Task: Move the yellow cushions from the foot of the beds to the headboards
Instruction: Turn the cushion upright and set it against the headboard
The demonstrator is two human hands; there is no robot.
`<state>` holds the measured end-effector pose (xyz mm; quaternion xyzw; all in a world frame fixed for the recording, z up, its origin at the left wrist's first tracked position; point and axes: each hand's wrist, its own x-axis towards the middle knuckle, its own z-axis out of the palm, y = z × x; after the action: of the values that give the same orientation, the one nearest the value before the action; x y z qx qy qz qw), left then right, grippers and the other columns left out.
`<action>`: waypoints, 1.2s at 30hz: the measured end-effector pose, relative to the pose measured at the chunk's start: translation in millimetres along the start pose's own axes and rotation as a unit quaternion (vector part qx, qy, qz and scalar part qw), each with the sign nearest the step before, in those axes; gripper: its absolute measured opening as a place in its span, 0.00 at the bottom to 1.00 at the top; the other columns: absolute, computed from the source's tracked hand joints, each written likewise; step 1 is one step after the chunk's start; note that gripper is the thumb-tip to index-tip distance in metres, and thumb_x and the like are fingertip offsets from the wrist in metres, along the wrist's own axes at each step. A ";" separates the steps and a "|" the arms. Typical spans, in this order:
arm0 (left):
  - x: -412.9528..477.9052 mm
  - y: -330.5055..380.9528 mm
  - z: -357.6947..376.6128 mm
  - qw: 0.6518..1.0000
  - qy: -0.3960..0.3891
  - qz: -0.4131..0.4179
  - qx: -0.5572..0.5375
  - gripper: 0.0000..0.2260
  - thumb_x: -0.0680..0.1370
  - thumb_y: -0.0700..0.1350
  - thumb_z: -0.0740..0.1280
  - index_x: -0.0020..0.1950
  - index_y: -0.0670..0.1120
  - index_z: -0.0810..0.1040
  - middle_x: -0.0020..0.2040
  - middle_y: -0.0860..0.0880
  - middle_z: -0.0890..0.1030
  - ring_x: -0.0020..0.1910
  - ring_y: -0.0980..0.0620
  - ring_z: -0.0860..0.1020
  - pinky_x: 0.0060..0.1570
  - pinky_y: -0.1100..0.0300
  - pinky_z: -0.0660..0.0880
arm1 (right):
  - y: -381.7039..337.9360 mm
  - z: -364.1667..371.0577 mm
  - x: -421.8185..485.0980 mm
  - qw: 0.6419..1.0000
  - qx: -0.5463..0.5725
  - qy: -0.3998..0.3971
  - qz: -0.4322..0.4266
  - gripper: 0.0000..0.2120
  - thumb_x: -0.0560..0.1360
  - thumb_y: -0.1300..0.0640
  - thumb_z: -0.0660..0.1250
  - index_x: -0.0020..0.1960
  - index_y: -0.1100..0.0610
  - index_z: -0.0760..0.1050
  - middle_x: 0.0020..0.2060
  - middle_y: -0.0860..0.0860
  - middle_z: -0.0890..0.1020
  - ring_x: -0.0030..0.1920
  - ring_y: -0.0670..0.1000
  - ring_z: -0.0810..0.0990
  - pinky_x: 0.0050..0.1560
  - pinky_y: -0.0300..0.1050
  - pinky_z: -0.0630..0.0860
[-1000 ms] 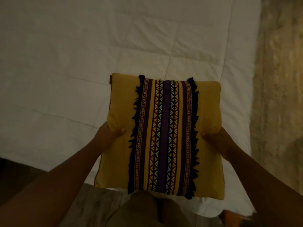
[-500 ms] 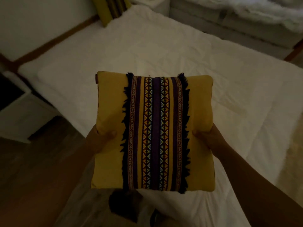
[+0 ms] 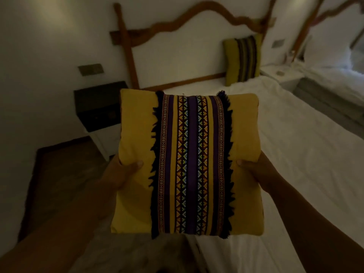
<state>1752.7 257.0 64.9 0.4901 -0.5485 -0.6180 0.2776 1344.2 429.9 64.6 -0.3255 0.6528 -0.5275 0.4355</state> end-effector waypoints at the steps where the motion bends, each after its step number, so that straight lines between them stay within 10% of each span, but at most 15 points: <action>1: 5.0 7.4 -18.1 1.000 0.015 0.005 -0.001 0.26 0.68 0.54 0.77 0.64 0.64 0.73 0.55 0.57 0.82 0.52 0.53 0.82 0.50 0.51 0.80 | -11.5 18.0 13.6 1.000 0.000 -0.009 -0.013 0.23 0.69 0.59 0.76 0.61 0.42 0.79 0.56 0.52 0.85 0.54 0.55 0.86 0.44 0.50 0.84; 7: 47.4 43.1 -88.4 0.997 0.064 0.021 -0.034 0.29 0.67 0.55 0.78 0.65 0.63 0.72 0.58 0.56 0.81 0.54 0.52 0.81 0.59 0.43 0.77 | -61.7 84.6 91.9 0.999 0.010 -0.032 -0.041 0.30 0.70 0.63 0.76 0.70 0.53 0.73 0.60 0.58 0.83 0.58 0.62 0.83 0.55 0.67 0.79; 21: 252.9 106.9 -116.1 0.996 0.083 0.016 -0.044 0.41 0.57 0.59 0.81 0.67 0.59 0.73 0.62 0.48 0.81 0.59 0.43 0.81 0.60 0.36 0.75 | -103.2 124.5 352.2 0.997 0.010 -0.060 -0.049 0.32 0.68 0.62 0.77 0.70 0.54 0.73 0.59 0.58 0.83 0.57 0.62 0.83 0.55 0.68 0.79; 27: 343.1 133.6 -98.1 0.994 0.089 -0.008 -0.064 0.48 0.56 0.57 0.81 0.74 0.55 0.67 0.65 0.45 0.78 0.62 0.40 0.78 0.63 0.34 0.72 | -122.5 111.6 443.5 0.997 0.009 -0.068 -0.035 0.24 0.69 0.62 0.77 0.61 0.45 0.77 0.56 0.54 0.84 0.49 0.52 0.87 0.40 0.48 0.84; 36: 460.8 171.3 -79.4 0.997 0.046 0.003 -0.062 0.45 0.59 0.54 0.79 0.74 0.53 0.66 0.67 0.44 0.76 0.63 0.42 0.77 0.65 0.36 0.71 | -147.4 95.6 566.0 0.999 -0.032 -0.037 -0.013 0.32 0.70 0.61 0.77 0.71 0.53 0.71 0.59 0.57 0.81 0.56 0.60 0.82 0.52 0.61 0.80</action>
<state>1623.2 -222.9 95.4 0.4983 -0.4976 -0.6263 0.3344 1194.8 -143.5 74.2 -0.3674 0.6484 -0.4995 0.4416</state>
